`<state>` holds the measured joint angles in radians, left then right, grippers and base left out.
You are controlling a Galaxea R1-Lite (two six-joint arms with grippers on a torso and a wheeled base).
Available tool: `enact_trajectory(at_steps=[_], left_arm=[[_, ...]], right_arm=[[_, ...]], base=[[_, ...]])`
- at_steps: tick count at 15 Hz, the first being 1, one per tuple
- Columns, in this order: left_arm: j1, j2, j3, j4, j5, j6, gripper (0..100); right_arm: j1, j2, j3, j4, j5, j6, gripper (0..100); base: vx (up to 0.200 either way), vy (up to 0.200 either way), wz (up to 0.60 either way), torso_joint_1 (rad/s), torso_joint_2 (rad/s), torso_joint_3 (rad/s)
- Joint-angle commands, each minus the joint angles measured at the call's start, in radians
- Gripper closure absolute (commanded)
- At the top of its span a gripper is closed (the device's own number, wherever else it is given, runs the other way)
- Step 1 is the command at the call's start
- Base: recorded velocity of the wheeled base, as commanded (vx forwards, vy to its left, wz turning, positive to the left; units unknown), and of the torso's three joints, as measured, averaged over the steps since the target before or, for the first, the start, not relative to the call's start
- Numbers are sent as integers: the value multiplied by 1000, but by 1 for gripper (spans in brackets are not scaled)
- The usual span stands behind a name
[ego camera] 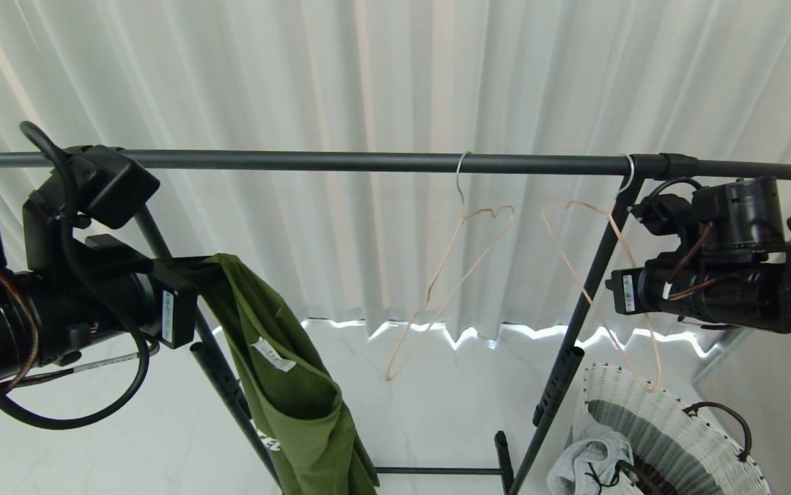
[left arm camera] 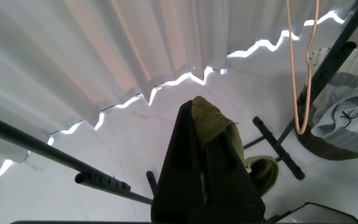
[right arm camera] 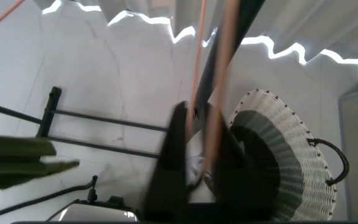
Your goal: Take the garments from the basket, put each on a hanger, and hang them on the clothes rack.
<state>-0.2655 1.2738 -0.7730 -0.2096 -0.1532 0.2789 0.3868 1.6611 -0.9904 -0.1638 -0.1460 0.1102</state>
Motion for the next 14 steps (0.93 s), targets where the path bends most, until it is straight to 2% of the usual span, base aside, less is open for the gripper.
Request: enact_trajectory(at_steps=[1,8,14], left_arm=[[0,1,0,-1,0,0,100],[2,-1,1,-1,0,0,100],[2,-11,-5,-1,0,2,100]], right_arm=[[-2,-1,-1,1,0,0,100],[0,-14,1,0,0,-1,100],[1,-84,6,1,2,-1,100]], base=[[0,0,0,0,0,0],[0,0,0,0,0,0],[0,0,0,0,0,0]])
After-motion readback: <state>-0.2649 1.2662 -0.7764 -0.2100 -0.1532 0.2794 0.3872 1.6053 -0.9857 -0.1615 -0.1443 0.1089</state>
